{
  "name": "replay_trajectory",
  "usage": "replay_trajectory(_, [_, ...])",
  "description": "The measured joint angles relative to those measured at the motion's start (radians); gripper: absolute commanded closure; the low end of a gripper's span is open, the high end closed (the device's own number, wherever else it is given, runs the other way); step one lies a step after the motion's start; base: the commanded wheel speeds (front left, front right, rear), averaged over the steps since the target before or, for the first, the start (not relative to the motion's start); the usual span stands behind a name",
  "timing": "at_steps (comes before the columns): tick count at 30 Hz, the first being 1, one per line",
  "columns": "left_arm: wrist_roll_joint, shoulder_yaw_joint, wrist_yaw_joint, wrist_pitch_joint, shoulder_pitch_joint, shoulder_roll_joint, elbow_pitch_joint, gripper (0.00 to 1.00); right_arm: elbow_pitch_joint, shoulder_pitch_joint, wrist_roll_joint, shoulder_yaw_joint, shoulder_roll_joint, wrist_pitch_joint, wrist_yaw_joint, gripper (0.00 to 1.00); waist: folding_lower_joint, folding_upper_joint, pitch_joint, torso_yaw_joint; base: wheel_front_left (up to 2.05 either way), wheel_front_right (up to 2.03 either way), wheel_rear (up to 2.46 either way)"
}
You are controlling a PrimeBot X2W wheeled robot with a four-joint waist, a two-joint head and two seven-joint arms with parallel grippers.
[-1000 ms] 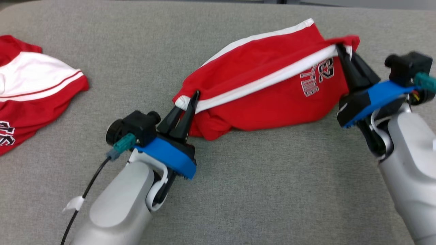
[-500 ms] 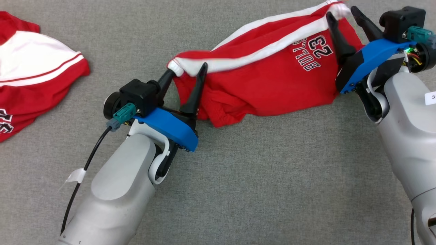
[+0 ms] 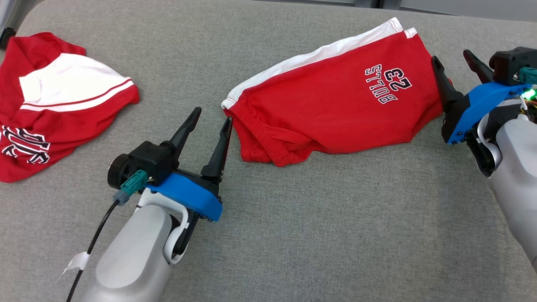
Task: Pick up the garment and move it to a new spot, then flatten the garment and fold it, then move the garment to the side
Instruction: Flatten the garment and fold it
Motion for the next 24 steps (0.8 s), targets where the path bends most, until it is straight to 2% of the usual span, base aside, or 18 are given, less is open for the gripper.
replay_trajectory(6, [0.058,0.117,0.029,0.0,0.069,0.01,-0.115,0.0,0.047,0.004,0.017,0.027,-0.021,0.022,0.0,0.0,-0.0001,0.0,-0.002,0.019,0.0,0.0,0.0])
replay_trajectory(10, [0.109,0.218,0.05,-0.001,0.135,-0.025,-0.212,0.0,0.08,-0.006,0.025,0.039,-0.032,0.043,0.0,0.0,0.0002,0.0,0.008,0.036,0.0,0.0,0.0])
replay_trajectory(17, [0.209,0.382,0.053,-0.001,0.248,-0.098,-0.328,0.0,0.138,-0.021,0.052,0.049,-0.03,0.113,0.0,0.0,0.0001,0.0,0.018,0.063,0.0,0.0,0.0])
replay_trajectory(24, [0.288,0.465,0.052,-0.001,0.315,-0.132,-0.369,0.0,0.161,-0.027,0.09,0.055,-0.017,0.181,0.0,0.0,0.0001,0.0,0.018,0.07,0.0,0.0,0.0])
